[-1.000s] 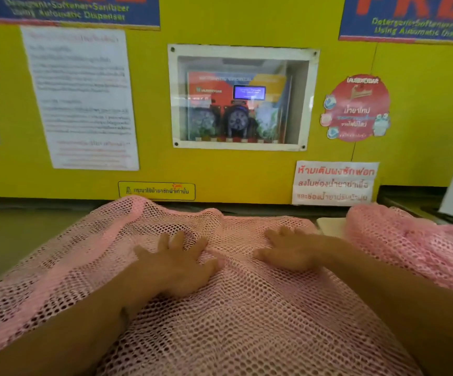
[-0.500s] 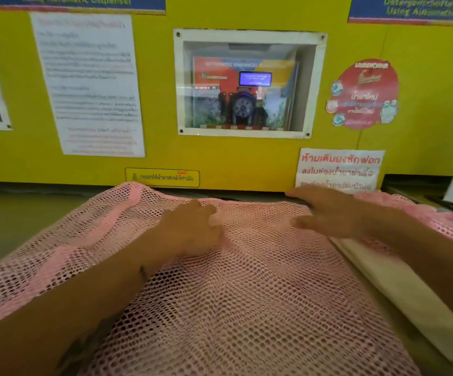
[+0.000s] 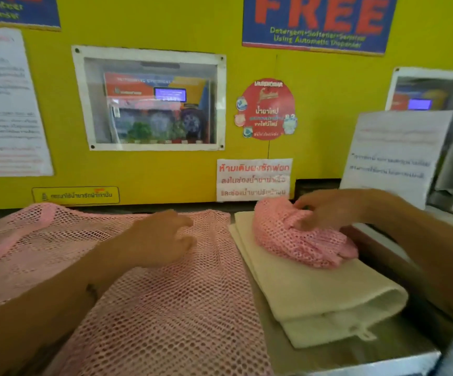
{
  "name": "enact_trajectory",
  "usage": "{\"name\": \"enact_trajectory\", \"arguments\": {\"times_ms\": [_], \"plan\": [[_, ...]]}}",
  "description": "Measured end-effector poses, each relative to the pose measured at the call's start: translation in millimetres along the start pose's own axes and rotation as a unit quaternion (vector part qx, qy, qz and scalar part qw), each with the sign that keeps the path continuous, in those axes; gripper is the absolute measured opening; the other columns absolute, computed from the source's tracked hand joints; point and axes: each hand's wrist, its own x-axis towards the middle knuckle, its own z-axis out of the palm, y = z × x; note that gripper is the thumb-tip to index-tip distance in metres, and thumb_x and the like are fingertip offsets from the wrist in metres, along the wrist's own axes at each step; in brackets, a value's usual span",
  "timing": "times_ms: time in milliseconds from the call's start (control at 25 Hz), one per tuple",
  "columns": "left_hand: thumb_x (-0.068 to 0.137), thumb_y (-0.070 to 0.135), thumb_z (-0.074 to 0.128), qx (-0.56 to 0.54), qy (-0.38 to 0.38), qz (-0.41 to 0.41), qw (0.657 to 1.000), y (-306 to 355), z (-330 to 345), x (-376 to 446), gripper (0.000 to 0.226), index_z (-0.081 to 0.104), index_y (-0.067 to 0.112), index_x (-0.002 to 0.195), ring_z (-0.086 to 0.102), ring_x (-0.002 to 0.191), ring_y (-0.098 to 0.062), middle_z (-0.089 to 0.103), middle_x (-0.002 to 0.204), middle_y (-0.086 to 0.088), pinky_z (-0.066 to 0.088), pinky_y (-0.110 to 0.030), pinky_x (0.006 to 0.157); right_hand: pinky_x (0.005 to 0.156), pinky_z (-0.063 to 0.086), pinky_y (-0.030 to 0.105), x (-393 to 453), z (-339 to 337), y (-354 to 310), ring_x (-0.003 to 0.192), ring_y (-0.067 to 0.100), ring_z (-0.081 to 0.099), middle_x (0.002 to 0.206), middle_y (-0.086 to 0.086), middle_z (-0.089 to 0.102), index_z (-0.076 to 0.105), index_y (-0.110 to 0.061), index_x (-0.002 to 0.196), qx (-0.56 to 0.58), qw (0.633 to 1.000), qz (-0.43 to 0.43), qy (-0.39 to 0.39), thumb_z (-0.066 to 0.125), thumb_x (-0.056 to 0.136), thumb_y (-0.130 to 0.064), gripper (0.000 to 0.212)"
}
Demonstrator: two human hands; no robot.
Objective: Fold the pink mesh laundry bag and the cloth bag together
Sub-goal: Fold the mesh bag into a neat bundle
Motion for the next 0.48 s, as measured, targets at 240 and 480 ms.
{"name": "enact_trajectory", "arguments": {"times_ms": [240,480], "plan": [[0.084,0.052,0.062,-0.223,0.086,0.029,0.971,78,1,8,0.051,0.049,0.035,0.131,0.061,0.100,-0.008,0.064,0.116,0.009,0.053,-0.034,0.086,0.072,0.044,0.031,11,-6,-24,0.094,0.015,0.056,0.107,-0.008,0.056,0.059,-0.025,0.111,0.160,0.967,-0.139,0.145,0.073,0.080,-0.038,0.036],[0.087,0.023,0.061,-0.303,0.178,-0.049,0.935,93,7,20,0.020,0.057,0.025,0.106,0.062,0.092,-0.019,0.066,0.101,0.004,0.042,-0.023,0.061,0.065,0.047,0.030,10,-25,-50,0.076,0.020,0.060,0.101,0.015,0.065,0.058,-0.015,0.108,0.338,0.904,-0.235,0.114,0.072,0.080,0.002,0.036]]}}
